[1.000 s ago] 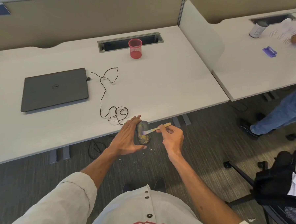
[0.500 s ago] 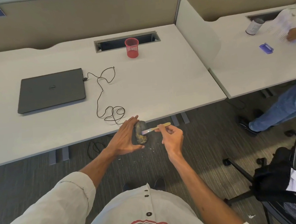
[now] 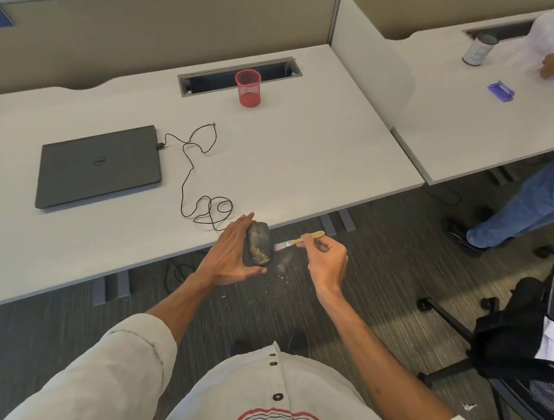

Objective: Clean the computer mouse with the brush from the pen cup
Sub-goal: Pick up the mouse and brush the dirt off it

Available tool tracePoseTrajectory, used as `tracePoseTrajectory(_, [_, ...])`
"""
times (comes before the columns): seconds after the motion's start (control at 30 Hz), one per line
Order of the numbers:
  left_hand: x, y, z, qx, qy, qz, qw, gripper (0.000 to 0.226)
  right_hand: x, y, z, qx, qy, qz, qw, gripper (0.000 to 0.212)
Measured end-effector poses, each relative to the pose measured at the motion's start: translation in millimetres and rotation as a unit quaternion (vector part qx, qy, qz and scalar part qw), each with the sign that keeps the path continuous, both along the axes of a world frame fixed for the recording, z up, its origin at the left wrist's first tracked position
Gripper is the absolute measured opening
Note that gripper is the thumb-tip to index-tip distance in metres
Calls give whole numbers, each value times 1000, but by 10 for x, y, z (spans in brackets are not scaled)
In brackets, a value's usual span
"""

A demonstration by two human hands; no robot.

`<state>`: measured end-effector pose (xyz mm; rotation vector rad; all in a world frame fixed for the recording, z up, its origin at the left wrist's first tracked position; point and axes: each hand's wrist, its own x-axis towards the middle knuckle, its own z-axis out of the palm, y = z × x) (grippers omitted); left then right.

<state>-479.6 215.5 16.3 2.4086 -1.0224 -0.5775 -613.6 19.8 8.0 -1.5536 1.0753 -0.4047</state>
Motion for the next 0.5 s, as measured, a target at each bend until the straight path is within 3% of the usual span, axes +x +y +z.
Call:
tracePoseTrajectory(0.17, [19, -27, 30, -3, 8, 10, 1000, 139, 51, 93, -4, 35, -60, 39, 997, 13])
tracePoseTrajectory(0.5, [-23, -14, 8, -1, 11, 17, 1000, 140, -61, -69, -148, 55, -13, -32, 998, 16])
